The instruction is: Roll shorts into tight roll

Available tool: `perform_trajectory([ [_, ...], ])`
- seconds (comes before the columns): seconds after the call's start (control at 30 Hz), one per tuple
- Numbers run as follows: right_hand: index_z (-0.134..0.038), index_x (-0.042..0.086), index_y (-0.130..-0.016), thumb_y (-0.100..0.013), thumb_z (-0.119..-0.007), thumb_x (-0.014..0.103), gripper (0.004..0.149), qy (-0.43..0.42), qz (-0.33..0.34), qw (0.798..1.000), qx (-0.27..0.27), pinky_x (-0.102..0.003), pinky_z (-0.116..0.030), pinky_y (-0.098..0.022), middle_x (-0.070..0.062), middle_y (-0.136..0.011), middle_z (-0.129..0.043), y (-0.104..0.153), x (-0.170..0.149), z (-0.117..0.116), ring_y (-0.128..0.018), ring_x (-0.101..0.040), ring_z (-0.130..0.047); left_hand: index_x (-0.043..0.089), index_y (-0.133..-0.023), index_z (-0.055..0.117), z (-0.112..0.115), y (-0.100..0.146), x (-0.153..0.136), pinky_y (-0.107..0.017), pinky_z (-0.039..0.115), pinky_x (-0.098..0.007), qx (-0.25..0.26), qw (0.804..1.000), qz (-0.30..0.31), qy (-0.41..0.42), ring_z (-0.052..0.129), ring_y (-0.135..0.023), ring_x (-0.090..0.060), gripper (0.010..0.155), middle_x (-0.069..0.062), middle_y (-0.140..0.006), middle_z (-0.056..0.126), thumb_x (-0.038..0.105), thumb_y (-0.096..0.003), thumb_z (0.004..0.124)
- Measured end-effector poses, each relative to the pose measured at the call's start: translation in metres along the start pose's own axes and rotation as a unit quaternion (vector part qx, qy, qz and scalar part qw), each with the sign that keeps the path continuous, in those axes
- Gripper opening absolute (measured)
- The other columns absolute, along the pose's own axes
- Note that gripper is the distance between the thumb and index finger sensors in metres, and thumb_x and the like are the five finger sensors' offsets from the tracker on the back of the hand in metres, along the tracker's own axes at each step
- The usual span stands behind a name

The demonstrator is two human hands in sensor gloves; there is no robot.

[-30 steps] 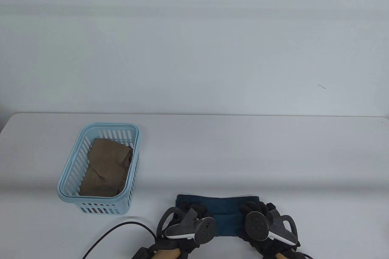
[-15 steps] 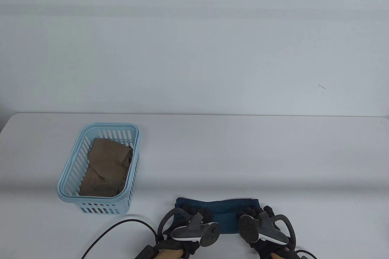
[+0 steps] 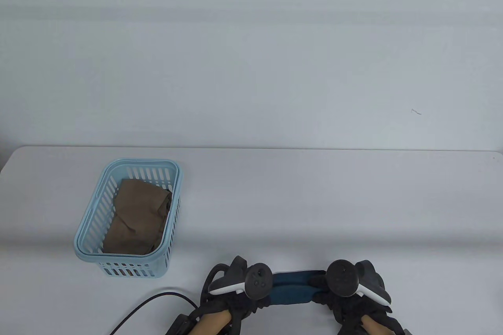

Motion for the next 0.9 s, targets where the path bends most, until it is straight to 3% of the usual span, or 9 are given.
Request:
perform_trajectory([
  [0.07,-0.078,0.016,-0.091,-0.045,-0.072,0.037,0.051,-0.03,-0.009,1.0,0.006,-0.072,-0.044,-0.066,-0.011,-0.087,-0.09,-0.003,-0.005,0.0,-0.078,-0.032,-0.086,0.007,-0.109,0.053,0.0,-0.003,-0.003,-0.066,0.044,-0.076,-0.008,1.0,-0.01,0.026,0.088,-0.081,-0.036,0.066,-0.016,-0.094,0.083,0.036,-0.0503,0.058],
  [0.17,-0.079,0.017,-0.09,-0.045,-0.072,0.037,0.05,-0.036,-0.028,0.999,0.012,-0.072,-0.044,-0.066,-0.01,-0.083,-0.092,-0.009,-0.005,0.002,-0.074,-0.031,-0.088,0.008,-0.109,0.052,-0.001,-0.009,-0.005,-0.066,0.041,-0.076,-0.016,0.999,-0.038,-0.007,0.081,-0.081,-0.038,0.065,-0.016,-0.094,0.077,0.036,-0.0508,0.057],
  [0.3,-0.077,0.018,-0.091,-0.046,-0.07,0.037,0.05,-0.015,-0.058,0.998,0.017,-0.072,-0.043,-0.067,-0.009,-0.083,-0.09,-0.018,-0.003,0.003,-0.073,-0.031,-0.086,0.011,-0.11,0.053,-0.008,-0.019,-0.004,-0.067,0.035,-0.077,-0.021,0.994,-0.077,-0.075,0.06,-0.099,-0.052,0.066,-0.029,-0.111,0.055,0.037,-0.05,0.057],
  [0.43,-0.071,0.019,-0.095,-0.047,-0.067,0.038,0.052,0.046,-0.081,0.996,-0.017,-0.072,-0.038,-0.068,-0.01,-0.093,-0.079,-0.026,-0.002,-0.001,-0.087,-0.035,-0.07,0.01,-0.111,0.048,-0.006,-0.031,-0.006,-0.067,0.031,-0.077,-0.026,0.988,-0.113,-0.098,0.05,-0.104,-0.056,0.068,-0.029,-0.116,0.043,0.037,-0.0502,0.057],
  [0.63,-0.061,0.018,-0.1,-0.048,-0.061,0.04,0.056,0.072,-0.096,0.992,-0.047,-0.071,-0.034,-0.07,-0.015,-0.107,-0.055,-0.03,-0.008,-0.011,-0.098,-0.041,-0.047,0.01,-0.112,0.042,0.0,-0.04,-0.018,-0.068,0.031,-0.078,-0.018,0.984,-0.141,-0.104,0.05,-0.105,-0.055,0.069,-0.028,-0.116,0.043,0.039,-0.0497,0.052],
  [0.73,-0.059,0.018,-0.101,-0.048,-0.061,0.041,0.058,0.07,-0.096,0.991,-0.057,-0.071,-0.034,-0.07,-0.016,-0.108,-0.055,-0.029,-0.01,-0.013,-0.099,-0.042,-0.048,0.009,-0.112,0.041,0.0,-0.039,-0.02,-0.068,0.032,-0.077,-0.014,0.985,-0.141,-0.095,0.051,-0.105,-0.055,0.07,-0.027,-0.116,0.043,0.04,-0.0495,0.052],
  [0.9,-0.05,0.017,-0.105,-0.049,-0.064,0.039,0.062,0.071,-0.074,0.991,-0.083,-0.071,-0.034,-0.07,-0.017,-0.113,-0.04,-0.021,-0.005,-0.003,-0.101,-0.042,-0.042,0.012,-0.11,0.047,-0.025,-0.016,-0.016,-0.069,0.038,-0.074,0.096,0.987,-0.098,-0.089,0.06,-0.106,-0.049,0.067,-0.02,-0.115,0.053,0.04,-0.0513,0.061],
])
Point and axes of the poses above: the tracker on the back of each hand, its own x axis roughly to the thumb side, its own y axis roughly from the fingertips to the wrist, z = x × y, the point moved 2 cm from there along -y, roughly from the wrist to the fingertips
